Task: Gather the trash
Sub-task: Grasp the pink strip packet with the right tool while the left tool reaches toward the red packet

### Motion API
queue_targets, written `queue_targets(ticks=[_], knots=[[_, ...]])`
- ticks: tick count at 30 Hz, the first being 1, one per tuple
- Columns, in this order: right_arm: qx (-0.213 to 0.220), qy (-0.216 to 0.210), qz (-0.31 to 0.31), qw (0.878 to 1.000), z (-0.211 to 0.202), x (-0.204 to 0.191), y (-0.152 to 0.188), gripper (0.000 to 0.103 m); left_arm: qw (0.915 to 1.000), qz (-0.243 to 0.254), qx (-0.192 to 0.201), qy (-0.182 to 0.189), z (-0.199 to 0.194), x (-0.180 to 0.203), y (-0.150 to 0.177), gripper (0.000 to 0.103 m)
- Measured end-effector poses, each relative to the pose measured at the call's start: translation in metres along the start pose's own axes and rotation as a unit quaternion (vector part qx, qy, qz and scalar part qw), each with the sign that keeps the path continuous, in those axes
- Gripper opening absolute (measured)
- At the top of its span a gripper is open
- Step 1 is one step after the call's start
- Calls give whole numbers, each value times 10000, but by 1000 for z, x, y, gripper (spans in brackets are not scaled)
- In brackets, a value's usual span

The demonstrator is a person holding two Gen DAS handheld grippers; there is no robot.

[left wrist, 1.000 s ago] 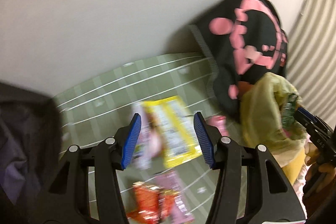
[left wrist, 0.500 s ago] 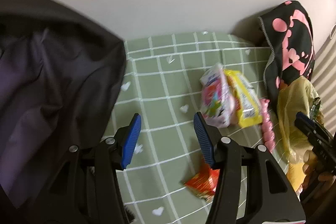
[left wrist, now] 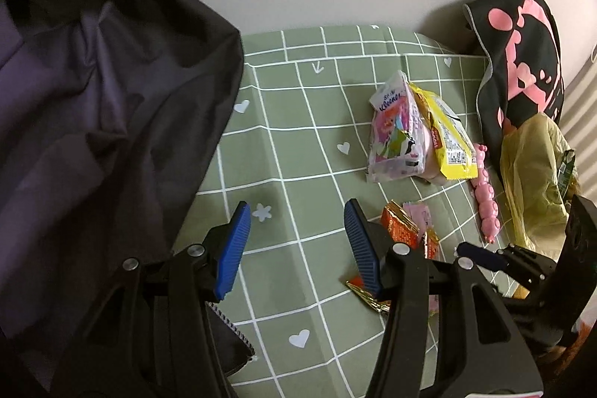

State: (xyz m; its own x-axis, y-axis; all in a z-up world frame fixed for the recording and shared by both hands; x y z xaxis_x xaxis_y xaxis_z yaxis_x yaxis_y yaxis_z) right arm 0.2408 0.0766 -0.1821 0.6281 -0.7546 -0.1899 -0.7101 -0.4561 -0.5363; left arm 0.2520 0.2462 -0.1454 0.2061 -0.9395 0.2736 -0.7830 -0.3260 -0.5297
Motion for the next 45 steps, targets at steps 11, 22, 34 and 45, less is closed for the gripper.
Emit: queue_targets(ticks=[11, 22, 34, 45], knots=[[-129, 198, -137, 9996, 14, -5, 15, 33, 9995, 193, -97, 220, 7, 16, 3, 50], [-66, 675, 295, 9973, -7, 57, 16, 27, 9977, 361, -127, 553, 5, 31, 12, 50], [31, 747, 448, 9962, 2, 65, 0, 38, 9973, 532, -213, 455, 5, 35, 20, 50], [158, 823, 494, 9953, -13, 84, -9, 18, 9922, 991, -360, 670, 9, 62, 32, 50]])
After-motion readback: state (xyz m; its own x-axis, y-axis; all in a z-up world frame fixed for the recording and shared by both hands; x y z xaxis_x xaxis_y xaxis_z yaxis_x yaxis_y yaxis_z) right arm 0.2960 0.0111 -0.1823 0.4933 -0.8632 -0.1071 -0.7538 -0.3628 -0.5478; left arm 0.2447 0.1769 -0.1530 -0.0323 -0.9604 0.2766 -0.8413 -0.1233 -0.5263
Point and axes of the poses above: each gripper's, at about its wrist camera, not at the fingertips, and z roughly the way its jaws point, x to its right, y to its underside, the point moved 10 cm from there along z, roughly the way its jaws point, and after that the axes turned 1 degree about y, right-handed, at the moved point
